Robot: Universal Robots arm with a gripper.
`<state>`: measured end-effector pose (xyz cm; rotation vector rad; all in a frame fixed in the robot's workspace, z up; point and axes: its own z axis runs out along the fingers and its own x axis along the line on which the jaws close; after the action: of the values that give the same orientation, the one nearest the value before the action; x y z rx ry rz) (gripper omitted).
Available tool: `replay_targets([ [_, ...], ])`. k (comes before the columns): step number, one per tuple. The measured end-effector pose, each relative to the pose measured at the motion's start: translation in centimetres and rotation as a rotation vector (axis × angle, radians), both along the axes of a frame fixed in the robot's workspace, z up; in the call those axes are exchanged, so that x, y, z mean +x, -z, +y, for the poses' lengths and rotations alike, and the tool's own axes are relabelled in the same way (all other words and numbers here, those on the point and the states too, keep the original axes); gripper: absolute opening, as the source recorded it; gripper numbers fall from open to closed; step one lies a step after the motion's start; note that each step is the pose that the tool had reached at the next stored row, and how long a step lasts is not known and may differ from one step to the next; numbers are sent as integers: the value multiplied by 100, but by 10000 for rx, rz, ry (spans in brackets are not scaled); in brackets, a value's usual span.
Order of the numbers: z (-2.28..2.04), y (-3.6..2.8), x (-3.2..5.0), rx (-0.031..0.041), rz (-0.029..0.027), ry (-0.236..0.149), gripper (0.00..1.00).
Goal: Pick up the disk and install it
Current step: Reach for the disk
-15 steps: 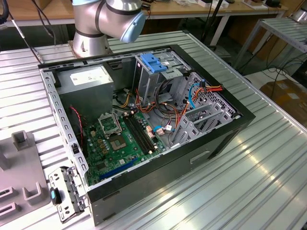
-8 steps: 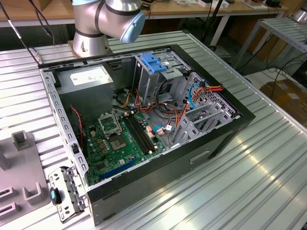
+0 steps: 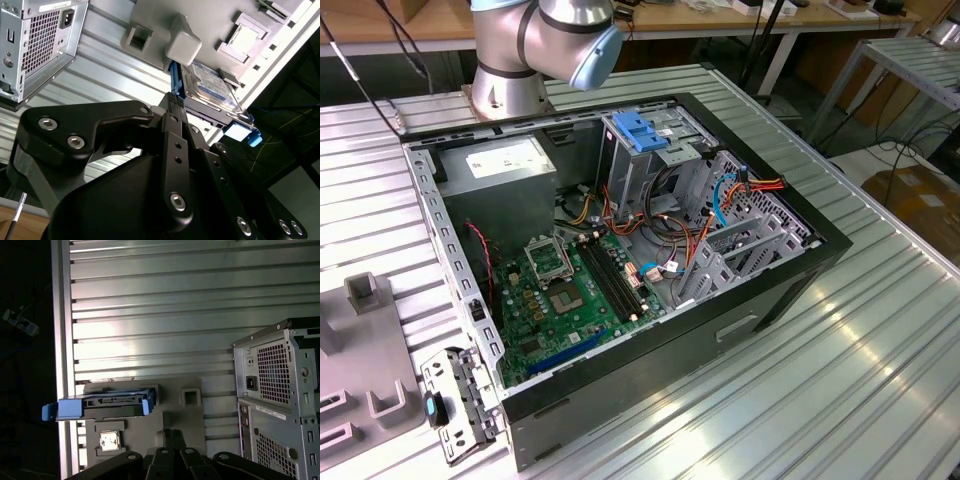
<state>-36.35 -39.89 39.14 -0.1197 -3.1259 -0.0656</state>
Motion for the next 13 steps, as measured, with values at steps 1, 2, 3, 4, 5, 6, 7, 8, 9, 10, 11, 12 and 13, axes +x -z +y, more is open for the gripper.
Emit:
replay_targets([
  [1,0,0,-13,0,0,0,11],
  [2,0,0,-35,0,0,0,11],
  [3,0,0,-50,0,0,0,11],
  [4,0,1,-70,0,0,1,11],
  [5,0,1,-89,0,0,1,11],
  [6,0,1,-113,0,0,1,11],
  [7,0,1,-133,0,0,1,11],
  [8,0,2,-165,0,0,1,11],
  [9,2,2,-198,0,0,0,11],
  [10,3,1,-227,1,5,0,11],
  [11,4,1,-243,3,8,0,11],
  [12,5,1,-262,3,13,1,11],
  [13,7,2,-283,3,16,0,11],
])
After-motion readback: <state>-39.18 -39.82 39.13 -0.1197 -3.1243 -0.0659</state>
